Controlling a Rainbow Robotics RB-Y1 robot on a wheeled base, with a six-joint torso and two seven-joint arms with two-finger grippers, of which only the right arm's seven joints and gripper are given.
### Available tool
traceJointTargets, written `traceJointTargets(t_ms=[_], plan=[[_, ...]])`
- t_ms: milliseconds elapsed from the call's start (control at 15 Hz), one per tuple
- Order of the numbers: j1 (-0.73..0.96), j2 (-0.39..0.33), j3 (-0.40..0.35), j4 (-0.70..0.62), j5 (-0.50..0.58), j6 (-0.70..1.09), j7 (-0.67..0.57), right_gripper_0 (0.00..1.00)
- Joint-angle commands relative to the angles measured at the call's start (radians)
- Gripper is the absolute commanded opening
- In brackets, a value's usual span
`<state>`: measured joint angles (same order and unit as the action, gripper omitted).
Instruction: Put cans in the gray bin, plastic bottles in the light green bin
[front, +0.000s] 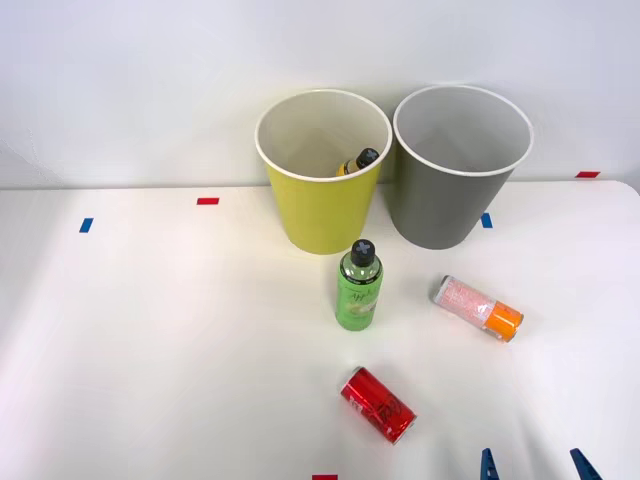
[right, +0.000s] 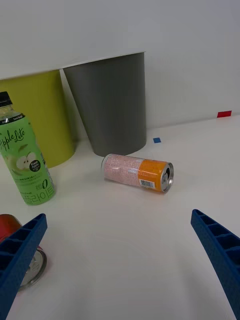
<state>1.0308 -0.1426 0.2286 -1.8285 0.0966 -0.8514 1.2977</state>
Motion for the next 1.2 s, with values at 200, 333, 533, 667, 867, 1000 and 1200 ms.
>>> traceJointTargets(t_ms=[200,333,533,667,867,1000,1200], plan=[[0.000,0.000,0.000,0.000,0.000,0.000,0.000,1.00],[0.000,0.000,0.000,0.000,0.000,0.000,0.000,1.00],[0.000,0.000,0.000,0.000,0.000,0.000,0.000,1.00],[0.000,0.000,0.000,0.000,0.000,0.000,0.000,1.00],[0.000,0.000,0.000,0.000,0.000,0.000,0.000,1.00],[0.000,0.000,0.000,0.000,0.000,0.000,0.000,1.00],[0.000,0.000,0.000,0.000,0.000,0.000,0.000,1.00]])
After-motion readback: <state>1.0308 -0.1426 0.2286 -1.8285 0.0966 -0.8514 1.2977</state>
